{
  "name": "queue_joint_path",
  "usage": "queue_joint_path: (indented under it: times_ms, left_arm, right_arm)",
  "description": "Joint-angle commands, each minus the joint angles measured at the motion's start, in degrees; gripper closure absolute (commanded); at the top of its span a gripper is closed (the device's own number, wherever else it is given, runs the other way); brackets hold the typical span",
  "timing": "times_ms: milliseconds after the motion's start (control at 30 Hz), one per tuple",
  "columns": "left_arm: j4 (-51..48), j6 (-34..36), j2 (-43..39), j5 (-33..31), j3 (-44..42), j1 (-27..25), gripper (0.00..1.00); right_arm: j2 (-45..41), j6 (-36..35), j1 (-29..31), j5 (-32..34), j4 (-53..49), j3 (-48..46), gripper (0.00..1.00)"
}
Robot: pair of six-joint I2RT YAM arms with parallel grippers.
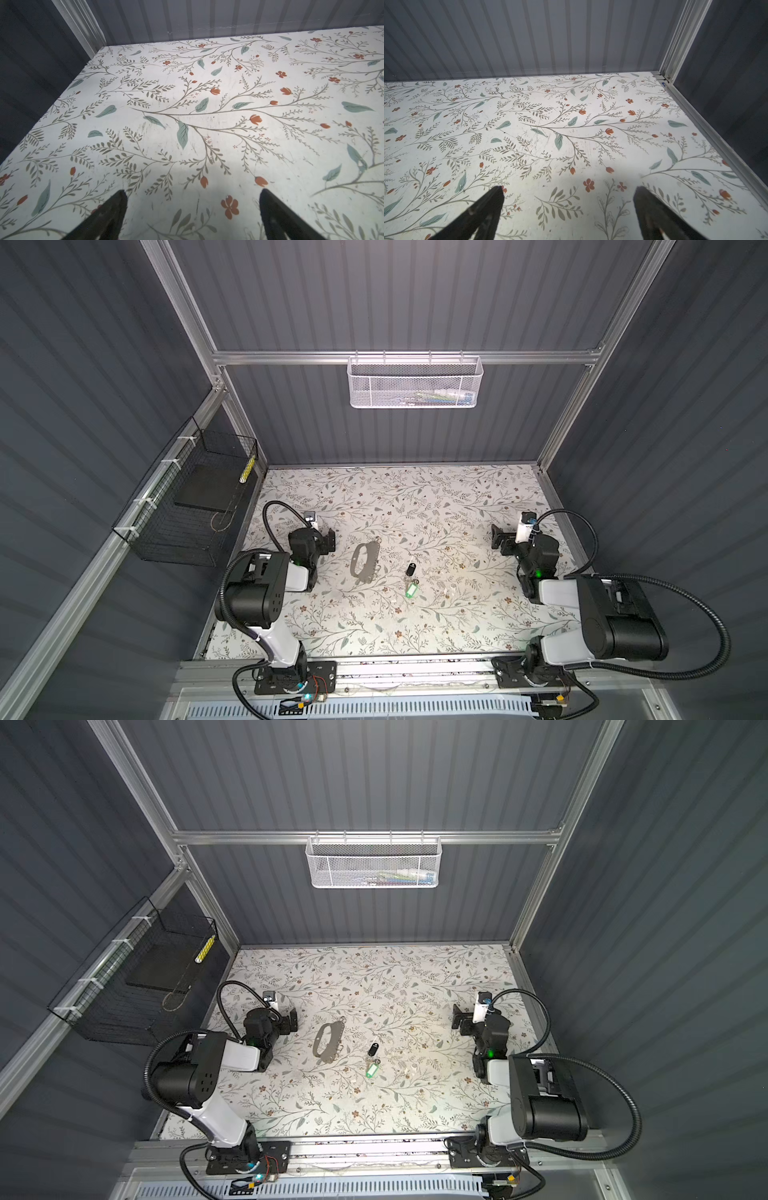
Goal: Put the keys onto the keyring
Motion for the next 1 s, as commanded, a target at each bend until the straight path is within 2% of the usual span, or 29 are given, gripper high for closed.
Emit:
queue_joint_path:
  times_ms: [0,800,967]
  left_arm:
    - [0.15,-0.61,0.28,-0.22,0.42,0.29,0.0]
    - [-0.29,-0.61,0.28,-0.06,0.66,0.29,0.0]
    - [-0.38,-0.59,0.37,-0.01,0.65,0.29,0.0]
  right_arm:
    - [0.01,1.02,-0.64,-0.54,-0.44,1.4,0.01]
    - [0.16,2.51,-2.04,-1.89,-1.01,1.86,0.01]
    - [0.15,3.04,-2.05,0.34,-1.45,2.06,0.01]
